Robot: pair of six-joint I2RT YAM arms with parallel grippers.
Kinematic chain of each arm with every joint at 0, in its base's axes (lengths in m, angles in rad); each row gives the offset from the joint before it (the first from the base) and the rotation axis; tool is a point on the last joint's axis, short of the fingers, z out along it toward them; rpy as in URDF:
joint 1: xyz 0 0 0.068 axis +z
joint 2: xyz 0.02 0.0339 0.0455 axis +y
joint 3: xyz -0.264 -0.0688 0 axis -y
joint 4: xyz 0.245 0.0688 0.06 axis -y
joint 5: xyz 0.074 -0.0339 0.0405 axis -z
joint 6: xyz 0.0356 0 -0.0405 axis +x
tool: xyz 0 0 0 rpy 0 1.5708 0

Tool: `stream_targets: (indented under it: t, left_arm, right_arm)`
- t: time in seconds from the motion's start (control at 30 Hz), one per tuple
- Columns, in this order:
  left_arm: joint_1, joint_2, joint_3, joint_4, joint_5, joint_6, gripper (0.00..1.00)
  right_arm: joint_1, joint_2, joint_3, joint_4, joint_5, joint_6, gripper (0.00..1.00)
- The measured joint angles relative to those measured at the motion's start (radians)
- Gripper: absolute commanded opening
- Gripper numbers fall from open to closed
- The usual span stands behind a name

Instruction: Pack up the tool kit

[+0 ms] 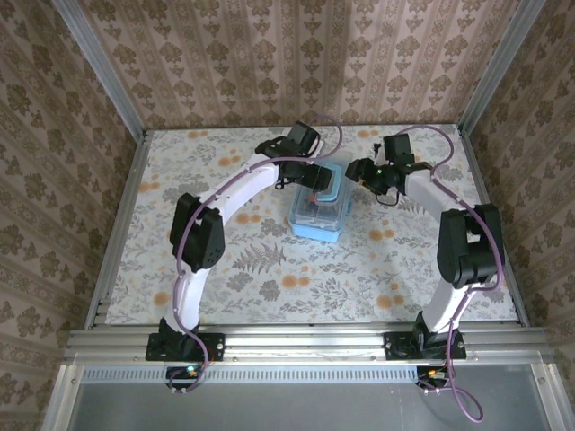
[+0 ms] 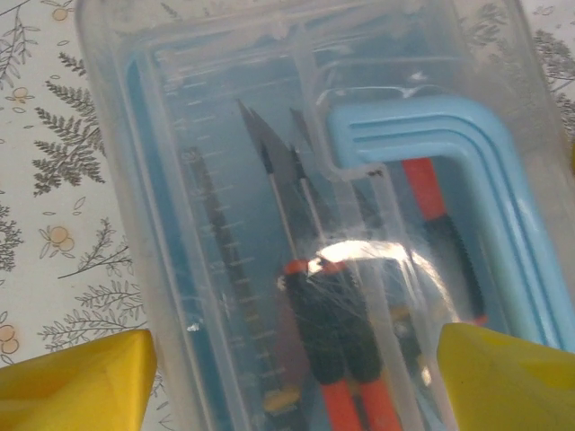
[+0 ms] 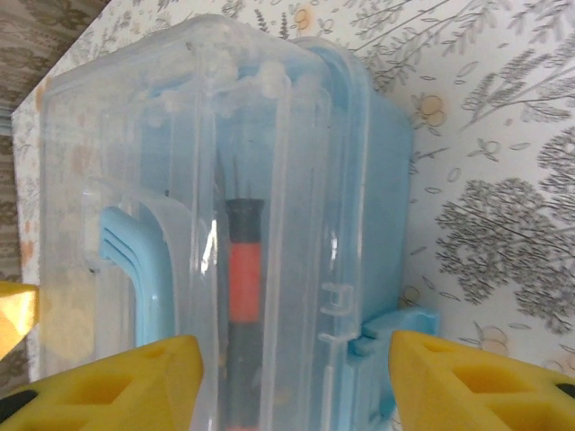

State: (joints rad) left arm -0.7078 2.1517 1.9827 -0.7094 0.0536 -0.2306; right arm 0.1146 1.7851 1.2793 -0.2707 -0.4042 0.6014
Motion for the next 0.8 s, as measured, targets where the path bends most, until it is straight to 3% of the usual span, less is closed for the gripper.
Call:
stream_targets:
  t: [0.2, 0.33, 0.6, 0.8]
  left_arm:
    - [0.016, 0.005, -0.003, 0.010, 0.011, 0.000, 0.78]
    - [0.024, -0.059, -0.119, 0.087, 0.011, -0.009, 0.77]
    - [0.036, -0.303, -0.477, 0.211, -0.002, -0.061, 0.76]
    - [0.034, -0.452, -0.637, 0.193, -0.019, -0.091, 0.79]
  right_arm:
    - [0.013, 0.021, 0.019, 0.028, -0.018, 0.004, 0.43]
    - [0.033, 0.003, -0.031, 0.105, -0.010, 0.013, 0.40]
    - [0.145, -0.063, -0.143, 0.209, 0.019, 0.043, 0.38]
    - [0.216, -0.115, -0.179, 0.175, 0.030, 0.058, 0.43]
